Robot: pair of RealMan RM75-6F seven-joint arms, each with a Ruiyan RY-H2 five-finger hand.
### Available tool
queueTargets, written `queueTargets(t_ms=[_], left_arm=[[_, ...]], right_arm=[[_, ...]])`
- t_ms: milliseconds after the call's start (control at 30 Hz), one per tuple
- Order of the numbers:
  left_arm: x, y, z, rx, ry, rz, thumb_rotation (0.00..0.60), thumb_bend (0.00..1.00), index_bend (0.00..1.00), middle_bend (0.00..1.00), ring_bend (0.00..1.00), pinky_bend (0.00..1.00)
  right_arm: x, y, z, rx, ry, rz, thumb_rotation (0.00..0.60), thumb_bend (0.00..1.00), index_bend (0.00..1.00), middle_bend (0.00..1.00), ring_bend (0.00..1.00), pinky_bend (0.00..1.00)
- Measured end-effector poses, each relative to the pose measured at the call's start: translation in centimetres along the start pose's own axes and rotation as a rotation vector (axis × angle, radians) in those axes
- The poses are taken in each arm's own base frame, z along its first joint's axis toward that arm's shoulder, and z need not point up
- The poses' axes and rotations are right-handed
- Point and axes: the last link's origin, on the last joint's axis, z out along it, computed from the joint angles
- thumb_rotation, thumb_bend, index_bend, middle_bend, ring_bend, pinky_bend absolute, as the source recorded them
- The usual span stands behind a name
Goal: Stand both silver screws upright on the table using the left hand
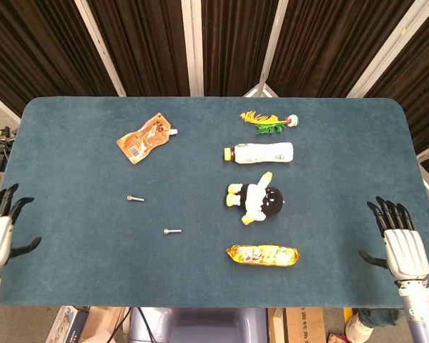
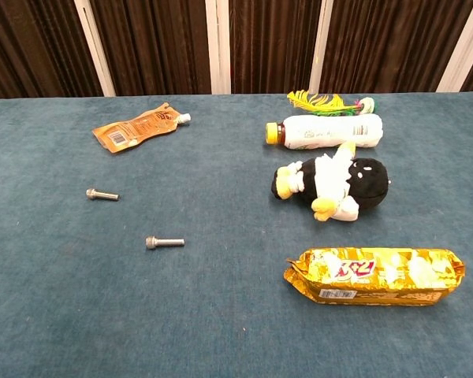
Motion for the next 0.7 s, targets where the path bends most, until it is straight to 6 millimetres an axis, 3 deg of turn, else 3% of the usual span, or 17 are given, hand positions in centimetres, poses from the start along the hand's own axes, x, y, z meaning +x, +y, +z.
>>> queueTargets(t_ms=[367,567,700], left_arm=[[-0.6,8.1,8.7,-0.024,-0.246,0.154,0.600,0.31,0.25,0.00,0.00,0.00],[-0.8,14.3,11.0,-0.078,-0.350,0.194,0.600,0.34,0.25,0.00,0.00,0.00],[-1.2,16.8,11.2,-0.099,-0.430,0.168,0.600,0.34,0.28,0.00,0.00,0.00]], right_arm=[[-0.9,-0.6,-0.1,0.005,-0.039,-0.020,0.600,0.00,0.12,0.05,0.01,0.00],[-1.0,-0.6,0.0,-0.007,-0.043,-0.023,0.600,0.00,0.12,0.05,0.01,0.00],[-1.2,-0.7,0.0,-0.008,-0.048,-0.026,0.600,0.00,0.12,0.05,0.01,0.00]])
